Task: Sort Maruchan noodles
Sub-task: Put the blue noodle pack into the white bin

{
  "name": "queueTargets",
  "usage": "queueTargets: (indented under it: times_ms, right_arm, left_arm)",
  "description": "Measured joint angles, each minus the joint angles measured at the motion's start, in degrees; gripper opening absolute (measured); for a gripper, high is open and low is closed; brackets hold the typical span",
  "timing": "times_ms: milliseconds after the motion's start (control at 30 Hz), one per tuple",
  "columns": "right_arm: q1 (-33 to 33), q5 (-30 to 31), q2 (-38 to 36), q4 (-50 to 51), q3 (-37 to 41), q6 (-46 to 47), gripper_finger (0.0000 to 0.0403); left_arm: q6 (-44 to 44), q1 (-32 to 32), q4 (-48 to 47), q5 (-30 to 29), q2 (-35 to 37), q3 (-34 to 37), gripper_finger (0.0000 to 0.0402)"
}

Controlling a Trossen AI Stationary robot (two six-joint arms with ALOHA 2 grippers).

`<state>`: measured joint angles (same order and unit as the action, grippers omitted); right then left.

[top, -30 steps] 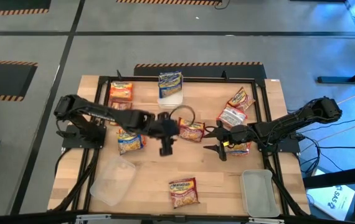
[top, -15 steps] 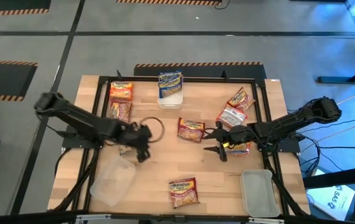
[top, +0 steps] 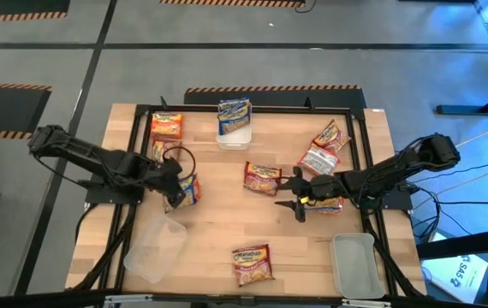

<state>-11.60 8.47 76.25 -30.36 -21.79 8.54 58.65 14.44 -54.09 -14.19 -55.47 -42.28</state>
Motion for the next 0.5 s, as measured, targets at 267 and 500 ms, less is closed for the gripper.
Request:
queueTargets:
  times_ms: [267, 500]
  right_arm:
    - [0.0, -0.5, 1.4, -3.8, 0.0, 0.1, 0.0221]
    - [0.0, -0.5, 1.4, -4.3, 0.0, 0.1, 0.0221]
  left_arm:
    - [-6.4, -9.1, -6.3, 4.0, 0.0, 0.0, 0.0245]
    - [-16.4, -15.9, -3.6, 10.1, -0.5, 4.3, 0.0262]
